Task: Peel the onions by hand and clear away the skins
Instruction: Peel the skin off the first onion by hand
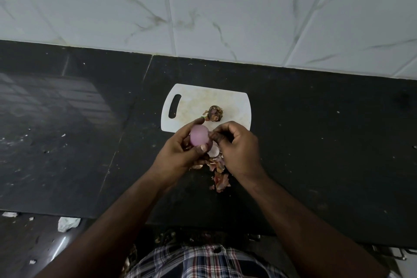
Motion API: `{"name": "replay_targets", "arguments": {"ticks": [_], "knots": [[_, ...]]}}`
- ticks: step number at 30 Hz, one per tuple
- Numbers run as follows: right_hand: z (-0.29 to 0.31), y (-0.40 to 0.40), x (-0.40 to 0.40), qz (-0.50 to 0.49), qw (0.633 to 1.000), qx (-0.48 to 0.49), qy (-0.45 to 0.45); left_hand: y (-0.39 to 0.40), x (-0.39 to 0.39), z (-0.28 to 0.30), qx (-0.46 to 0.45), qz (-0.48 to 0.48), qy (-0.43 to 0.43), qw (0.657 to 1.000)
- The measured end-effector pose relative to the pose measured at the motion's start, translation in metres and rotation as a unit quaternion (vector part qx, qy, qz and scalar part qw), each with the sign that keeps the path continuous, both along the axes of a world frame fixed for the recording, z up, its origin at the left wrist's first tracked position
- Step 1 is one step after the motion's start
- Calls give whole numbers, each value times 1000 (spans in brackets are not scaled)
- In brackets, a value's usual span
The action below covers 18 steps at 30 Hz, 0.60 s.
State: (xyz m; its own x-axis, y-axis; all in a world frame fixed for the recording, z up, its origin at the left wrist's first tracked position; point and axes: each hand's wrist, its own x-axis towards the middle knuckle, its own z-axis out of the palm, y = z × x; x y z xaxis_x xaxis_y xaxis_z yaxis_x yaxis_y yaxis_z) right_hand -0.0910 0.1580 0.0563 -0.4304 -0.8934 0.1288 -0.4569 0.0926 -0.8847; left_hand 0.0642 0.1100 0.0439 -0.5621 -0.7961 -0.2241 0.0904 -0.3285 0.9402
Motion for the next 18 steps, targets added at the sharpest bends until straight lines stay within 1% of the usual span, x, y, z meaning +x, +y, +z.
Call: {"name": "replay_targets", "arguments": {"ticks": [2, 4, 7, 9, 12, 14, 16, 18], "knots": [[-2, 1, 2, -2, 1000, -11, 0, 0, 0, 2, -32, 26, -27, 999], [-2, 1, 1, 1, 1000, -2, -21, 1, 0, 4, -46, 24, -36, 998], [0, -1, -5, -22, 994, 16, -106, -2, 3, 4, -61, 23, -77, 995], [3, -3, -12, -56, 980, 32, -188, -6, 6, 0, -58, 33, -98, 993], [7, -5, -24, -76, 948, 96, -292, -9, 8, -3, -37, 45, -86, 995], [5, -5, -29, -57, 933, 132, -331, -9, 7, -2, -20, 58, -89, 994], [4, -5, -33, -52, 921, 134, -361, -10, 5, 0, -5, 66, -101, 993], [5, -5, -37, -71, 911, 128, -385, -12, 4, -1, -5, 75, -121, 990]]}}
